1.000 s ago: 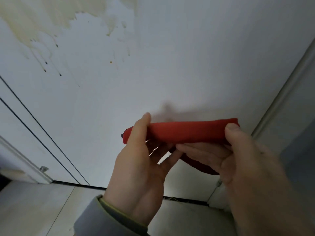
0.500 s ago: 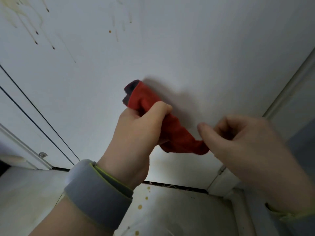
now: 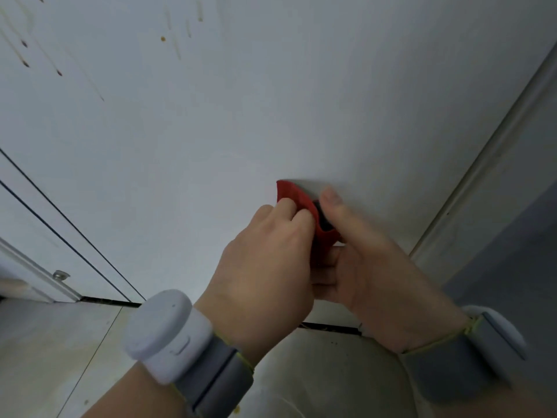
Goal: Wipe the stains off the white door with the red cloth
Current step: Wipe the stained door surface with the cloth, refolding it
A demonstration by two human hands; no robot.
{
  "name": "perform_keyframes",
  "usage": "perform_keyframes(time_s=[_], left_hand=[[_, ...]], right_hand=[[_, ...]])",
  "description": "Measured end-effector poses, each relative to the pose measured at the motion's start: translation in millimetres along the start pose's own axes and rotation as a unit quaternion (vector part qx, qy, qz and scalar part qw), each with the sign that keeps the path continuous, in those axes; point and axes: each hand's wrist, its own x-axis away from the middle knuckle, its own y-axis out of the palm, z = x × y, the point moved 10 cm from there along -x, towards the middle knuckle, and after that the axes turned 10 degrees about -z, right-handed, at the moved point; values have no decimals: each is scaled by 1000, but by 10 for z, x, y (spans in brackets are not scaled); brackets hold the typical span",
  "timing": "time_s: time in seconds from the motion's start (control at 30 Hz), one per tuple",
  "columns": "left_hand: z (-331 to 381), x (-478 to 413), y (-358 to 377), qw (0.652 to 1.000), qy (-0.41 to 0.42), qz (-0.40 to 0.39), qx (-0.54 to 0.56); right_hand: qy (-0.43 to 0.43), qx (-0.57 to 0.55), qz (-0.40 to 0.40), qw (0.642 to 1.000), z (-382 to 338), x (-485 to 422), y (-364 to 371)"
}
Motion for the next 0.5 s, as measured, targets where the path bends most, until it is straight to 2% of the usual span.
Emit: perform_keyframes(time_s=[0.1, 0.3, 0.5], left_hand=[[-3, -15, 22, 1000, 9, 2, 29], [-260, 1, 32, 980, -45, 34, 190], [-622, 160, 261, 973, -121, -87, 178]], right_hand=[[17, -9, 41, 999, 82, -47, -148], [-20, -58, 101, 993, 53, -48, -327], [-74, -141, 111, 981, -213, 86, -388]])
